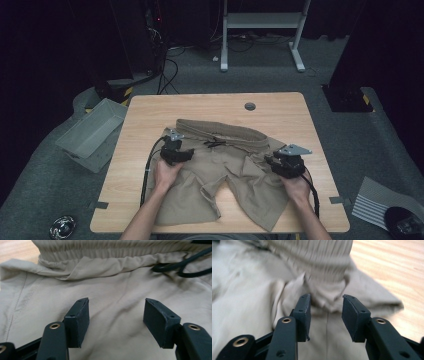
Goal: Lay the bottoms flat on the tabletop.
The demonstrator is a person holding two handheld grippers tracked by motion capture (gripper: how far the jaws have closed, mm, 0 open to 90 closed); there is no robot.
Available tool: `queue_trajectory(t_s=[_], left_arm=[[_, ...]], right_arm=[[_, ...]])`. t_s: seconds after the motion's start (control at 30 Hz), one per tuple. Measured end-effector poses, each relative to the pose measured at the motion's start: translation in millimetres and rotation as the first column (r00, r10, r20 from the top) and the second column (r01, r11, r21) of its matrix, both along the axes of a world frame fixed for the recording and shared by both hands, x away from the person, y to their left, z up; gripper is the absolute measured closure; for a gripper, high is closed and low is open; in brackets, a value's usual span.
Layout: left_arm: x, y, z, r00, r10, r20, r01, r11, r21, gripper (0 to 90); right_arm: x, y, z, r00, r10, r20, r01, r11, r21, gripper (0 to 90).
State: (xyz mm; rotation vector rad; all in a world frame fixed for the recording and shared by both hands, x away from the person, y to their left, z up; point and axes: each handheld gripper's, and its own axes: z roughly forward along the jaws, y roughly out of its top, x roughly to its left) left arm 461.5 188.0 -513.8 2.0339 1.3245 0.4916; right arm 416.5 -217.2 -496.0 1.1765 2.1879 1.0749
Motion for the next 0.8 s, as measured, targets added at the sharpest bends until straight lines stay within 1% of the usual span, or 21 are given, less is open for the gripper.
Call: queue_trajectory(t_s=[0.03, 0.1, 0.17, 0.2, 0.23, 0.27, 0.33, 0.37, 0.4, 0.47, 0.53, 0.57, 0.6, 0.63, 0.7, 0.73, 0.8], left_arm=[[1.9, -0.9, -3.7, 0.9999, -0.004, -0.017, 0.004, 0.9999, 0.011, 37.6], [0.0, -2.9, -5.3, 0.9999, -0.014, 0.005, 0.014, 0.9993, 0.035, 37.0], [-2.6, -4.4, -5.5, 0.9996, -0.028, 0.009, 0.027, 0.9985, 0.048, 36.9], [-5.2, -4.1, -6.1, 0.9988, -0.046, 0.016, 0.045, 0.9978, 0.048, 36.8], [-5.2, -4.1, -6.1, 0.9988, -0.046, 0.016, 0.045, 0.9978, 0.048, 36.8], [-6.8, -3.9, -6.1, 0.9985, -0.052, 0.014, 0.052, 0.9975, 0.048, 36.8], [-11.2, -4.2, -5.5, 0.9977, -0.067, 0.011, 0.066, 0.9966, 0.049, 38.2], [-15.6, -4.8, -5.2, 0.9967, -0.08, 0.009, 0.08, 0.9956, 0.05, 39.3], [-19.3, -5.4, -5.1, 0.9962, -0.087, 0.008, 0.086, 0.995, 0.05, 39.9], [-31.5, -7.7, -4.0, 0.9933, -0.116, 0.0, 0.115, 0.9917, 0.056, 40.5], [-42.6, -9.9, -1.5, 0.9887, -0.149, -0.022, 0.15, 0.9861, 0.072, 41.7], [-44.3, -10.3, -0.7, 0.9881, -0.151, -0.028, 0.153, 0.9853, 0.076, 42.7], [-44.9, -10.4, 0.2, 0.9879, -0.152, -0.028, 0.154, 0.9848, 0.08, 42.8], [-43.1, -8.2, 1.9, 0.9901, -0.14, -0.005, 0.14, 0.9882, 0.062, 42.7], [-38.3, -5.2, 4.4, 0.9946, -0.103, 0.013, 0.103, 0.9939, 0.041, 40.8], [-33.8, -2.3, 7.0, 0.997, -0.073, 0.027, 0.073, 0.997, 0.025, 39.8], [-27.7, 2.1, 12.0, 0.9982, -0.03, 0.052, 0.03, 0.9995, 0.01, 38.4]], right_arm=[[4.4, 2.3, 0.3, 1.0, -0.007, 0.004, 0.007, 1.0, -0.004, 57.6], [11.9, 6.9, -1.2, 1.0, -0.009, -0.003, 0.009, 1.0, -0.016, 57.6], [17.3, 10.4, -5.4, 0.9998, -0.007, -0.019, 0.006, 1.0, -0.028, 59.3], [20.1, 12.0, -10.6, 0.9991, 0.001, -0.041, -0.003, 0.999, -0.045, 65.6], [20.1, 12.0, -10.6, 0.9991, 0.001, -0.041, -0.003, 0.999, -0.045, 65.6], [20.5, 12.1, -12.9, 0.9987, 0.007, -0.051, -0.01, 0.998, -0.056, 69.9], [19.8, 10.7, -16.9, 0.9975, 0.025, -0.066, -0.029, 0.997, -0.068, 80.8], [18.1, 10.0, -18.4, 0.997, 0.033, -0.071, -0.038, 0.997, -0.072, 86.1], [15.4, 8.9, -19.3, 0.9966, 0.045, -0.069, -0.05, 0.995, -0.081, 89.2], [9.5, 8.7, -18.8, 0.9958, 0.062, -0.068, -0.068, 0.994, -0.089, 89.8], [1.8, 9.1, -16.9, 0.9947, 0.084, -0.058, -0.09, 0.99, -0.109, 89.9], [-2.0, 8.7, -15.2, 0.9939, 0.098, -0.052, -0.103, 0.988, -0.119, 89.9], [-3.8, 8.5, -13.8, 0.9937, 0.101, -0.049, -0.106, 0.987, -0.12, 89.9], [-5.3, 8.0, -11.8, 0.9935, 0.105, -0.045, -0.11, 0.987, -0.119, 89.9], [-5.8, 6.2, -7.3, 0.994, 0.103, -0.035, -0.106, 0.989, -0.102, 89.9], [-5.2, 5.5, -6.0, 0.9943, 0.102, -0.031, -0.105, 0.99, -0.096, 89.9], [-3.6, 4.4, -3.0, 0.9952, 0.096, -0.022, -0.097, 0.992, -0.079, 89.9]])
